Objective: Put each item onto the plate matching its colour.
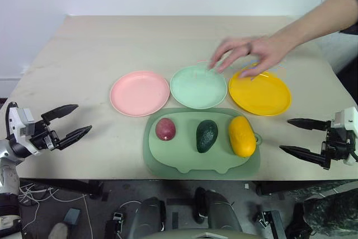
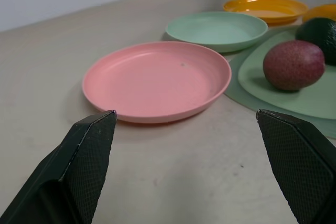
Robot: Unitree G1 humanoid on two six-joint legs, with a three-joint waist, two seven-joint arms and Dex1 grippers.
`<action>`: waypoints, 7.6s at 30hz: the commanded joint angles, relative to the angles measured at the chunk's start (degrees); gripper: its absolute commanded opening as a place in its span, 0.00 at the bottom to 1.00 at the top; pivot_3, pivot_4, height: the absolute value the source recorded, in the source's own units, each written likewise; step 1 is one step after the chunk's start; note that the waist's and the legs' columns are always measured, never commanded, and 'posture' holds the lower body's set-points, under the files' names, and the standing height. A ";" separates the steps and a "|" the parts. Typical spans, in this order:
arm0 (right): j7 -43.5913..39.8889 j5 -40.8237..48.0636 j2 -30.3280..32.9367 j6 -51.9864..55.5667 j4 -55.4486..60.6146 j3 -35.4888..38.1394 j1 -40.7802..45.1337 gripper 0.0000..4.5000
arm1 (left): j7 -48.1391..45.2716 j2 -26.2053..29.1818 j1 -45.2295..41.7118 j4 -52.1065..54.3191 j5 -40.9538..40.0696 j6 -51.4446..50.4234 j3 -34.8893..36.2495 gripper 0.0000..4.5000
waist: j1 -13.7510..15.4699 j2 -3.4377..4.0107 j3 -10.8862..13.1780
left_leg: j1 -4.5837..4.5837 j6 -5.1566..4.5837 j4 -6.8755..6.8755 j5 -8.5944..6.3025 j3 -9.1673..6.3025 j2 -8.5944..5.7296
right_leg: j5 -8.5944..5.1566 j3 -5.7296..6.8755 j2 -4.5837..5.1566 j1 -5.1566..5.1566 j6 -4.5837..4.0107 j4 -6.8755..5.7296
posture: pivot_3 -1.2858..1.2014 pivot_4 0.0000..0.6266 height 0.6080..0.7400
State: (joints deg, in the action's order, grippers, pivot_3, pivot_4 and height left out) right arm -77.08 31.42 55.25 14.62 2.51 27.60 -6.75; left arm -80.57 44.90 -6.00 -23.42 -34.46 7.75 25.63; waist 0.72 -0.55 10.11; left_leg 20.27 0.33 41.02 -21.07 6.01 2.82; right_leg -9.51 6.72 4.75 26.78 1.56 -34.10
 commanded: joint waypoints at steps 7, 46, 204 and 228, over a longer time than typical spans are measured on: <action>-1.31 0.33 1.25 0.05 2.07 1.81 -0.69 1.00 | 1.21 -1.60 3.27 5.30 -1.07 -1.13 1.61 0.99 | 0.08 -0.01 0.00 | 0.01 0.00 0.00 0.00 -0.01 0.00 | 0.00 0.00 0.00 0.00 0.00 0.00 | 0.52 0.24 0.95; 42.61 16.57 -4.06 54.72 29.36 -10.80 17.87 1.00 | 3.15 -7.84 4.70 14.41 1.02 1.33 -5.40 0.99 | 0.03 -0.02 0.00 | 0.10 -0.01 0.00 -0.01 -0.05 0.01 | -0.01 -0.04 0.00 0.10 -0.05 0.01 | 0.52 0.24 0.95; 5.14 -16.47 -24.80 -2.84 -33.64 -32.17 62.83 0.99 | 9.42 -10.11 6.39 23.49 -0.10 -0.15 -9.97 1.00 | -1.12 0.29 0.17 | 0.33 0.41 -0.05 0.23 0.18 0.03 | 0.11 0.08 0.04 0.33 -0.10 -0.15 | 0.52 0.24 0.95; 9.19 2.23 -10.64 9.18 23.75 1.12 -6.86 0.99 | 10.36 -16.45 -5.85 17.50 6.25 -4.34 -23.16 1.00 | -0.02 0.25 0.16 | 0.06 0.05 -0.02 0.03 -0.04 -0.01 | -0.01 -0.01 -0.06 0.04 0.03 0.02 | 0.52 0.24 0.95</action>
State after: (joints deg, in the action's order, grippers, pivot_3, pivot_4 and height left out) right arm -68.53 33.84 44.82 25.57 24.73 27.85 -13.24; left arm -69.92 28.49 -10.99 -6.23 -27.87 3.60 2.76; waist 0.70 -0.30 10.28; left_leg 20.33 0.39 41.00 -21.04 5.96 2.81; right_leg -9.52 6.71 4.68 26.82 1.59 -34.09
